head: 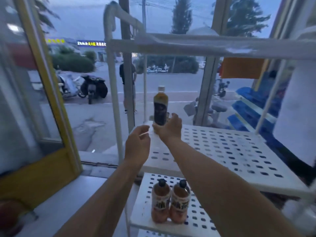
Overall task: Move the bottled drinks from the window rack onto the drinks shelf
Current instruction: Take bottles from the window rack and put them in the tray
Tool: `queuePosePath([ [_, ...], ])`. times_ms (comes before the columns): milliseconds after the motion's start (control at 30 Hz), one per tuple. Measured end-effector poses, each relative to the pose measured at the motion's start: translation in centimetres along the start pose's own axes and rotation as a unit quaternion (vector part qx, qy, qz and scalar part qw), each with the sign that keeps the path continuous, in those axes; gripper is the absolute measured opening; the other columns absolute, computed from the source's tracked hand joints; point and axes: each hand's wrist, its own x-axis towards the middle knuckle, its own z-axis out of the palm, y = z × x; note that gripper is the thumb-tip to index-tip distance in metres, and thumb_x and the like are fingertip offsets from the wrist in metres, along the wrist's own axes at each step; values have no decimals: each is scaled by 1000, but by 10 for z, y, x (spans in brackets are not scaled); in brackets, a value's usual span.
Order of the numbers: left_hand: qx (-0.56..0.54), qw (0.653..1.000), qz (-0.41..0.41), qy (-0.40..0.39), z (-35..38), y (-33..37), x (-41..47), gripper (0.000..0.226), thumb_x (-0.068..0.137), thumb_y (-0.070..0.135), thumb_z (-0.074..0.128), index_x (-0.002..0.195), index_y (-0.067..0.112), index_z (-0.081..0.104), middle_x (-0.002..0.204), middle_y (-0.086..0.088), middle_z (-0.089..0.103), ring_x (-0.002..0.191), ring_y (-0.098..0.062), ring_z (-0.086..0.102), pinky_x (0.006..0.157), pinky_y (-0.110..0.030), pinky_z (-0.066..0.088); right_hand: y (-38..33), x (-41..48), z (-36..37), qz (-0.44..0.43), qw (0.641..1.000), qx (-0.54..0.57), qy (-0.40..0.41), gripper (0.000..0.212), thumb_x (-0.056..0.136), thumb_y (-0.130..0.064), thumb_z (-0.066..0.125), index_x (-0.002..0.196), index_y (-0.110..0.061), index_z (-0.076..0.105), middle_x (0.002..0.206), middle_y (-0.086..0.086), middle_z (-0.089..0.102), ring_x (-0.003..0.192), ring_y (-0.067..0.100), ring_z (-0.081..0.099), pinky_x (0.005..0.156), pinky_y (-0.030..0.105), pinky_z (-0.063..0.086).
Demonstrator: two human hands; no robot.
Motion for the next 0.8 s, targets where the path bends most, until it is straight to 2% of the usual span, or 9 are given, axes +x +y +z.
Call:
queuePosePath([
  [67,-15,1000,-20,7,-5,-11,3,30,91,8,57,111,28,66,104,19,69,95,6,66,65,-8,51,1,26,21,57,997,-45,-4,93,55,-54,89,127,-13,47,123,11,55,114,29,58,92,38,52],
  [133,-14,1000,-19,3,-8,-17,6,28,90,10,59,106,32,66,97,24,68,87,16,63,54,-2,44,5,48,40,84,995,-47,-22,93,56,-55,89,129,-16,45,125,8,55,115,28,57,93,39,53],
  [267,-23,1000,-17,1,-6,-23,12,26,88,11,61,105,31,66,94,24,68,84,17,63,53,-3,45,17,65,66,87,995,-10,-56,65,70,-39,81,124,-19,50,113,5,66,95,26,65,74,32,50],
  [367,-20,1000,-8,-13,1,-18,18,25,87,15,59,100,35,65,95,21,69,88,10,66,69,-16,52,16,56,61,76,996,4,-40,61,67,-44,80,117,-21,53,103,3,67,88,24,65,76,34,54],
  [433,-25,999,-3,-29,9,-6,20,23,86,17,62,87,40,63,84,23,67,76,13,63,64,-13,49,15,36,45,69,997,11,-35,56,62,-51,77,108,-25,58,93,-2,68,83,20,67,73,34,56],
  [533,-75,996,-8,-39,22,16,16,26,82,10,64,82,37,63,77,19,67,65,13,61,50,-5,42,20,-2,5,56,996,65,-9,54,50,-59,73,94,-31,59,72,-15,64,67,3,64,53,24,45],
  [567,-91,995,-10,-50,26,23,11,26,81,9,65,83,35,64,78,18,67,64,12,61,48,-5,42,23,-13,-12,50,996,77,-1,55,47,-59,74,93,-33,59,72,-18,64,67,-2,62,53,22,44],
  [667,-130,987,-7,-95,47,41,-12,26,78,7,63,85,32,64,82,14,68,65,10,61,47,-6,43,34,-43,-70,60,995,81,22,60,43,-63,73,93,-33,63,76,-16,69,71,-1,65,60,24,50],
  [800,-149,972,4,-180,89,60,-59,22,79,11,59,83,33,61,83,13,66,66,7,60,50,-8,43,66,-83,-145,85,990,44,107,53,45,-61,75,90,-36,61,75,-17,70,71,0,67,63,28,56],
])
